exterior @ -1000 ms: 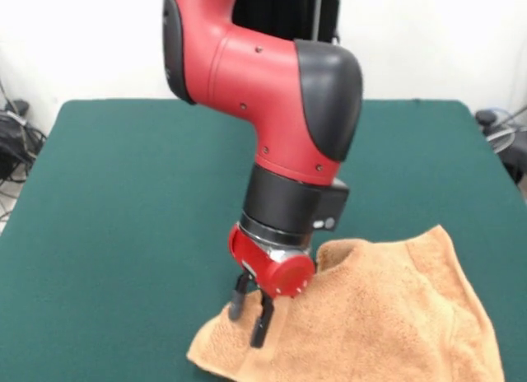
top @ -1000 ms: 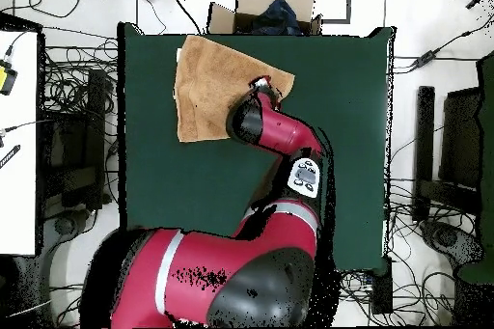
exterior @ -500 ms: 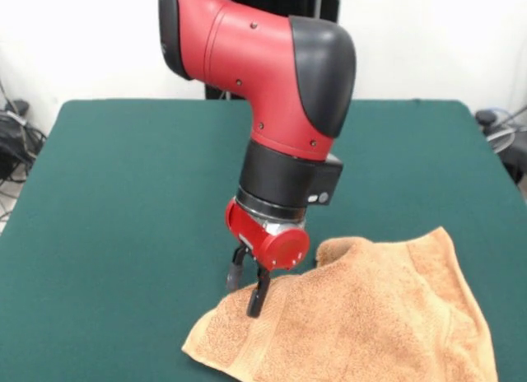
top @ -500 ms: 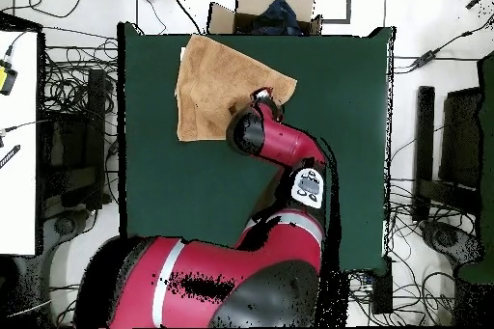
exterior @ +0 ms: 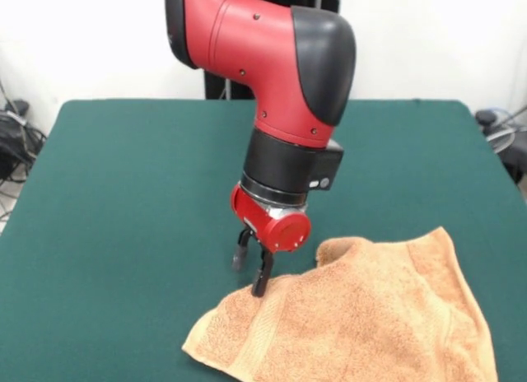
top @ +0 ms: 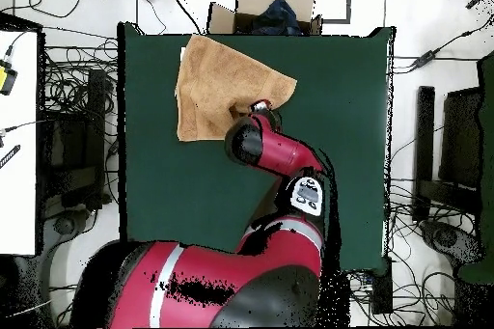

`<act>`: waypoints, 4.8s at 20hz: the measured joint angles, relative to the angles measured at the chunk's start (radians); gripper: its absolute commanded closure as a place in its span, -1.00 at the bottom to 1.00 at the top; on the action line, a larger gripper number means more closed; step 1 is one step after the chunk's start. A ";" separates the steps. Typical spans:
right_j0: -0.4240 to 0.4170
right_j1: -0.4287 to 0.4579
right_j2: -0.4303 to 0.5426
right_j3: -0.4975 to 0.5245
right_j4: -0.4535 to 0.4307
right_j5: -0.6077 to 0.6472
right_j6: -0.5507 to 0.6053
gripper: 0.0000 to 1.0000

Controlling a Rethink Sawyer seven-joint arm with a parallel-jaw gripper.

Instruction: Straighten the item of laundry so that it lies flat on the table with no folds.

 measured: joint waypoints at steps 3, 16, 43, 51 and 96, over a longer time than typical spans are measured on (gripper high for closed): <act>0.005 0.012 0.000 -0.005 0.000 -0.008 0.000 -1.00; 0.049 0.069 -0.010 -0.072 0.094 -0.030 0.000 -1.00; 0.197 0.198 0.002 -0.365 0.446 -0.030 0.000 -1.00; 0.210 0.140 -0.027 -0.296 0.414 -0.004 0.000 -1.00; 0.182 -0.151 -0.100 -0.073 0.242 0.172 0.000 -1.00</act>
